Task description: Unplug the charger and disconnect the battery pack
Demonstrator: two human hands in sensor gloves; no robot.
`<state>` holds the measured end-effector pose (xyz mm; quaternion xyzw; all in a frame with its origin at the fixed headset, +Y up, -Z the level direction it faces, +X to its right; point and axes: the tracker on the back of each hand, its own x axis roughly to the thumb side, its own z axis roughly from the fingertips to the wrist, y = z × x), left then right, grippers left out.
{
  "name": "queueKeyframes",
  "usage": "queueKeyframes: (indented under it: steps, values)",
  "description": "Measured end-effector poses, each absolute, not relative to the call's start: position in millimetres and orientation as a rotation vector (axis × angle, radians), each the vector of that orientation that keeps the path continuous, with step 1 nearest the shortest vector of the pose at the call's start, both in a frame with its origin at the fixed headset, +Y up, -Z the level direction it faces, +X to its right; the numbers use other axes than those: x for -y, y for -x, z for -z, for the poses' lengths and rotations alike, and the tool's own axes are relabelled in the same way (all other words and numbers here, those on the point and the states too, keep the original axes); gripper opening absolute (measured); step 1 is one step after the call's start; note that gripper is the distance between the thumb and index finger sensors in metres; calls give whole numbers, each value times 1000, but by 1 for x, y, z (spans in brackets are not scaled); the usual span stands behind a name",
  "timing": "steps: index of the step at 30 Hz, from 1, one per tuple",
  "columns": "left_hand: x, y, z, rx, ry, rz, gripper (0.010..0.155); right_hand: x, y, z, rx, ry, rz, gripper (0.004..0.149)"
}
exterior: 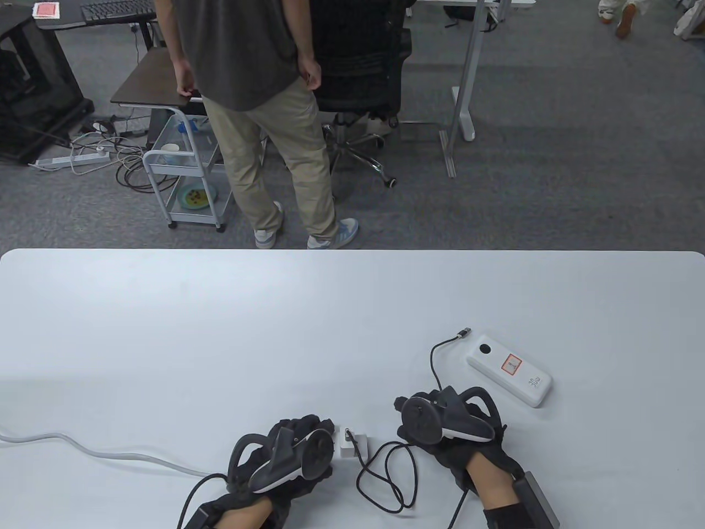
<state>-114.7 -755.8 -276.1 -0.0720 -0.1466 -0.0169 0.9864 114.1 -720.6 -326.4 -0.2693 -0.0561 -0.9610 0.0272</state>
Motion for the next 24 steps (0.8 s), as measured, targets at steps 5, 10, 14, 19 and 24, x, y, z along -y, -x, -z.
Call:
queueKeyframes:
  steps: [5, 10, 14, 19, 24]
  values:
    - [756, 115, 277, 292, 159, 28, 80, 724, -102, 329, 169, 866, 2956, 60]
    - [756, 116, 277, 297, 153, 29, 80, 731, -97, 316, 229, 971, 2910, 61]
    - [756, 116, 278, 296, 158, 27, 80, 736, -99, 308, 206, 931, 2872, 62]
    - [756, 116, 278, 300, 154, 34, 80, 739, -98, 301, 248, 1011, 2884, 71]
    - [756, 116, 278, 298, 156, 32, 79, 742, -87, 297, 277, 1111, 2935, 86]
